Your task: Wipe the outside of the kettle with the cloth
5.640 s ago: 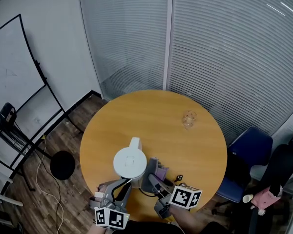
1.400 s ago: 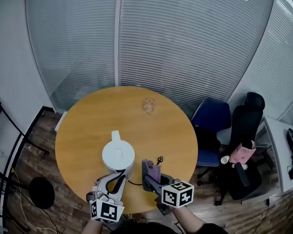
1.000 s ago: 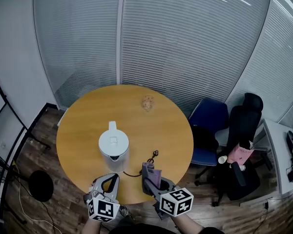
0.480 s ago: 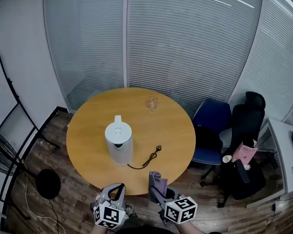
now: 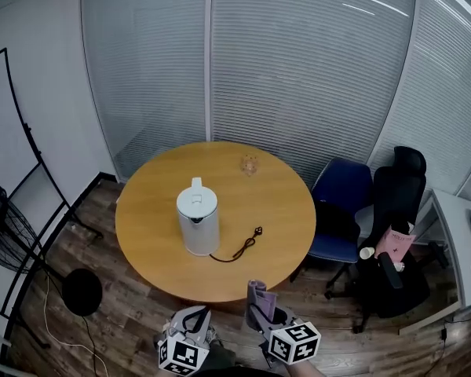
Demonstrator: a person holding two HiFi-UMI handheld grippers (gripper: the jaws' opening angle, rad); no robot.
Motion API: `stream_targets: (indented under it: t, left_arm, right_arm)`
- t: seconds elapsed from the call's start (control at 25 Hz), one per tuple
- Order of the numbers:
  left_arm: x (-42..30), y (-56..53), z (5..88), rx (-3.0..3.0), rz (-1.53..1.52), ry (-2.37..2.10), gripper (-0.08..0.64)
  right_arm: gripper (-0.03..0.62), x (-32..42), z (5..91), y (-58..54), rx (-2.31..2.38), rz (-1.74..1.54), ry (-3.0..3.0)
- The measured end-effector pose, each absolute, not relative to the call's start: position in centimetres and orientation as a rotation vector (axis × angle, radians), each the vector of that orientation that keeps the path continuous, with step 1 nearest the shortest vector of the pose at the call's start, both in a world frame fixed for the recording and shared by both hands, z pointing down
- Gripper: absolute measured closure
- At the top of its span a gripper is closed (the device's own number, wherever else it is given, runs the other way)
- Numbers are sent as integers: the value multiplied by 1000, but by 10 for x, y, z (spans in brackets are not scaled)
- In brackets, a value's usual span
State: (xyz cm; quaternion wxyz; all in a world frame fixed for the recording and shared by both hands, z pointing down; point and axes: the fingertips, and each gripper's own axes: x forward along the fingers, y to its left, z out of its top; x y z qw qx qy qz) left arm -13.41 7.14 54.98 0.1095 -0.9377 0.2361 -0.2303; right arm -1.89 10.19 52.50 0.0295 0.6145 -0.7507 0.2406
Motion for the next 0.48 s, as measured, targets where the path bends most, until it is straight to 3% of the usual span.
stream_targets:
  t: [0.48]
  left_arm:
    - [-141,102,556,-2768,-692,663,549]
  right_arm:
    - [492,-27,529,129,1922,735,-2297]
